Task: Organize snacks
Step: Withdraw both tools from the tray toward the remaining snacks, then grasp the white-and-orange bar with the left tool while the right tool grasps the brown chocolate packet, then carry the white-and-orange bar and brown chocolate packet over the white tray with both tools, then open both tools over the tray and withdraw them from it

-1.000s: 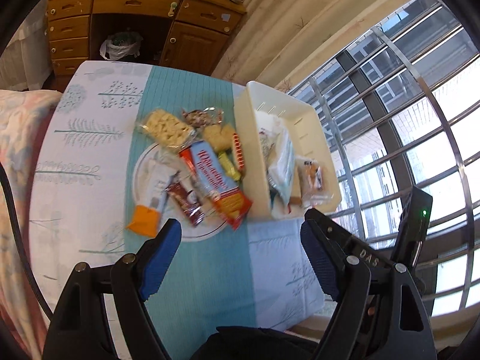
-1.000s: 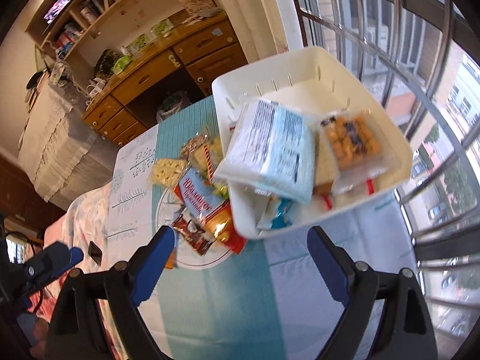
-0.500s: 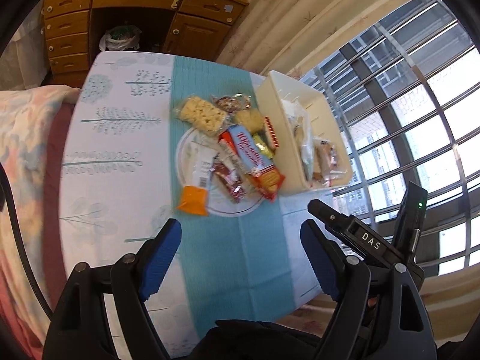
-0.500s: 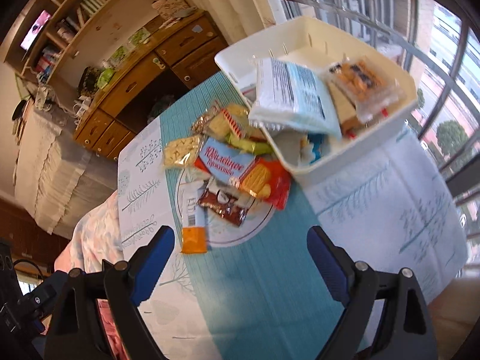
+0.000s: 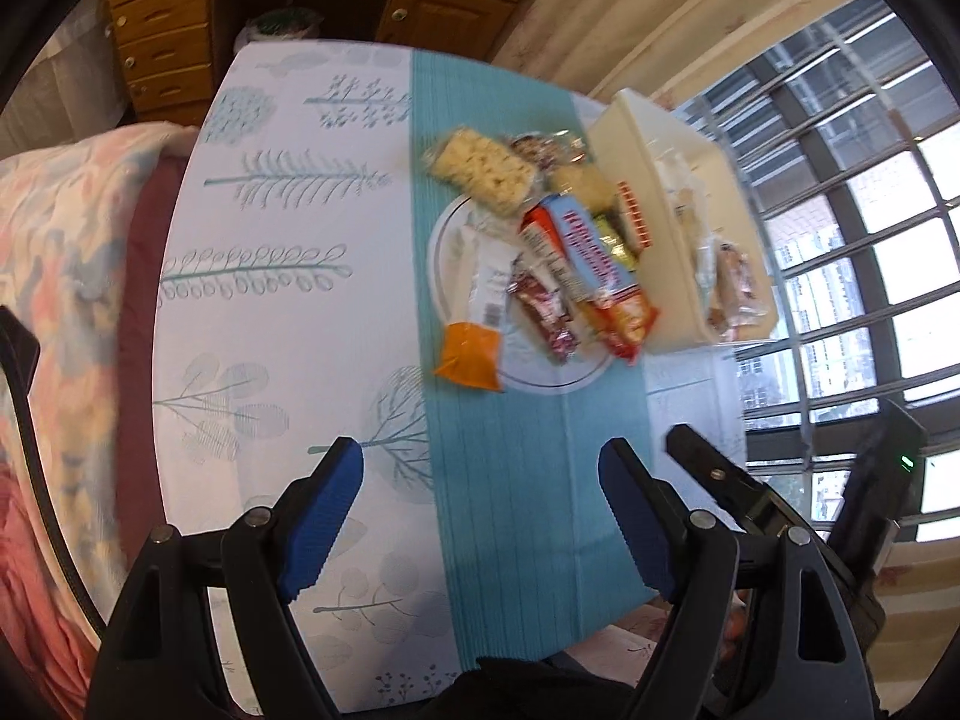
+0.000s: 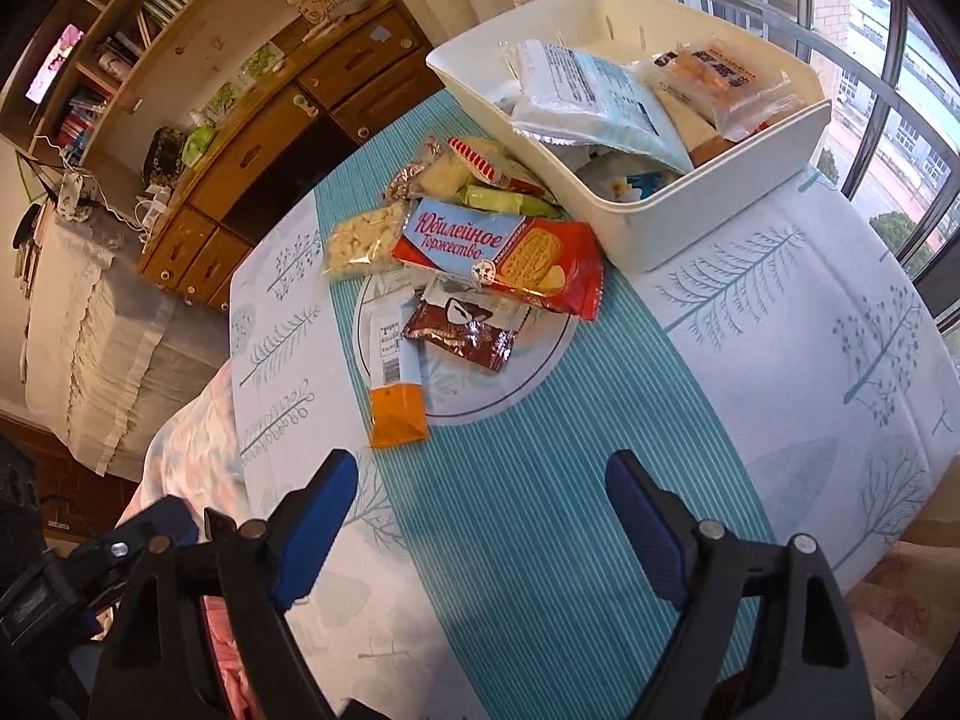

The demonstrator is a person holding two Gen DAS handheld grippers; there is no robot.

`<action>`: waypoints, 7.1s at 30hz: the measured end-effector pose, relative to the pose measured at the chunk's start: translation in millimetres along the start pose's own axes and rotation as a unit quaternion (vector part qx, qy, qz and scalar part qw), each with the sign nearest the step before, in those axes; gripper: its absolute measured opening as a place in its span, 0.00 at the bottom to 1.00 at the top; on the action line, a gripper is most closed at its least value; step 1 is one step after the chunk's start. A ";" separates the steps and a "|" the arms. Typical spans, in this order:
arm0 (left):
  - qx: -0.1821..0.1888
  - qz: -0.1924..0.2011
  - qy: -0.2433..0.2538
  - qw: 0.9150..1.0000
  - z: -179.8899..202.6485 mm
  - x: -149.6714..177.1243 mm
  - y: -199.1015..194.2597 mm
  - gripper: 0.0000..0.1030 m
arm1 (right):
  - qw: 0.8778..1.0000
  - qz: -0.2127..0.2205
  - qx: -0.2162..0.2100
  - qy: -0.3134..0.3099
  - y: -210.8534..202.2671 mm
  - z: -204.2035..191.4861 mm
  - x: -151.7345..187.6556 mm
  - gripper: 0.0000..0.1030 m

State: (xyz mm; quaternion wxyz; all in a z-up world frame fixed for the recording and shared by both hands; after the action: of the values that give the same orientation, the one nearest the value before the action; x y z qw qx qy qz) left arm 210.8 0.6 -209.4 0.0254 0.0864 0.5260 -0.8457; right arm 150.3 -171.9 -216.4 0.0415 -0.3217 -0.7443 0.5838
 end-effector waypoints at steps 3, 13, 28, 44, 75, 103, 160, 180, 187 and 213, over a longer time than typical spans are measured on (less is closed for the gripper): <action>-0.024 -0.010 0.001 1.000 -6.6 -3.7 17.8 0.78 | 0.998 0.037 0.019 -0.038 3.5 -5.2 -0.2 0.83; -0.042 -0.030 -0.006 0.999 -3.3 -38.5 74.3 0.78 | 0.982 0.075 0.054 -0.162 34.5 -19.1 1.6 0.83; -0.122 -0.080 0.016 0.989 4.1 -79.3 146.4 0.78 | 0.953 0.114 0.060 -0.275 85.2 -38.7 -21.4 0.76; -0.147 -0.102 0.004 0.984 28.5 -81.4 193.9 0.56 | 0.937 0.117 0.050 -0.326 124.5 -43.4 -33.7 0.59; -0.122 -0.071 -0.002 0.990 -12.1 -16.2 110.6 0.34 | 0.949 0.095 0.047 -0.297 111.5 -60.8 -28.8 0.16; -0.061 0.067 0.012 0.996 -27.3 -23.1 58.1 0.34 | 0.960 0.064 0.036 -0.269 146.4 -53.7 -58.3 0.15; 0.015 0.093 0.033 0.995 317.8 -101.7 147.6 0.36 | 0.974 -0.042 -0.057 -0.218 -3.7 131.3 -224.8 0.16; -0.013 0.095 -0.019 0.995 290.1 -98.3 126.2 0.77 | 0.977 -0.072 -0.063 -0.192 -2.2 123.5 -218.4 0.41; -0.012 0.111 -0.034 0.993 273.5 -86.2 97.2 0.79 | 0.975 -0.070 -0.072 -0.197 -16.3 103.8 -203.0 0.47; -0.011 0.130 -0.038 0.991 139.9 -33.1 -19.4 0.84 | 0.985 -0.046 -0.046 -0.157 -46.9 12.9 -123.1 0.66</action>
State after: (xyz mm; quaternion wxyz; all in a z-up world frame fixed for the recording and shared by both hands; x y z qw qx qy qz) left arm 224.1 -117.4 -126.1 0.1560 0.1219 0.5182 -0.8320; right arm 221.6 -252.8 -139.8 -0.0638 -0.1929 -0.7814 0.5900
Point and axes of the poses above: each gripper's, at about its wrist camera, not at the fingertips, and y roughly the way its jaws point, z to its right, x to its underside, the point moved 8 cm from there along y, roughly the way its jaws point, and after that the axes turned 2 degrees about x, right-handed, at the moved point
